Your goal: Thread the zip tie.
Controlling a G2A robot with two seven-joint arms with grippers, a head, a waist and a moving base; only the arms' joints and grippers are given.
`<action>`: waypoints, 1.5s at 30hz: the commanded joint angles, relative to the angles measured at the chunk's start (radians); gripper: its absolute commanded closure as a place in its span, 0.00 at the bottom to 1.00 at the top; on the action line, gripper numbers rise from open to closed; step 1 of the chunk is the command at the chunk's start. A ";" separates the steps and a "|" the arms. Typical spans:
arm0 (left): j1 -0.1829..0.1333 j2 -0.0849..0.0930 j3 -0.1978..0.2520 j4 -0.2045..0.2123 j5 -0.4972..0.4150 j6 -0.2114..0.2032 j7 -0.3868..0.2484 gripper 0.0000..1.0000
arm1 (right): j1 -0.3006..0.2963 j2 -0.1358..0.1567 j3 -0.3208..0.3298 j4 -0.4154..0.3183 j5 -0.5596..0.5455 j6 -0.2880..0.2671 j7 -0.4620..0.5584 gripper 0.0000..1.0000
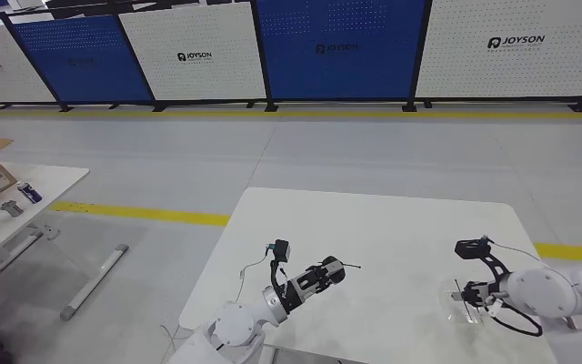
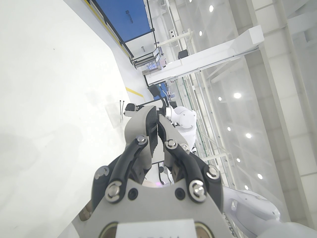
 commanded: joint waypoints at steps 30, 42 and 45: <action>0.000 0.000 0.000 0.000 0.000 0.000 0.000 1.00 | 0.121 0.023 -0.167 0.110 0.042 0.068 0.000 0.78; 0.000 0.000 0.000 0.000 0.000 0.000 0.000 1.00 | 0.167 0.016 -0.218 0.160 0.058 0.067 0.000 0.78; 0.000 0.000 0.000 0.000 0.000 0.000 0.000 1.00 | 0.178 0.014 -0.229 0.172 0.061 0.068 0.000 0.80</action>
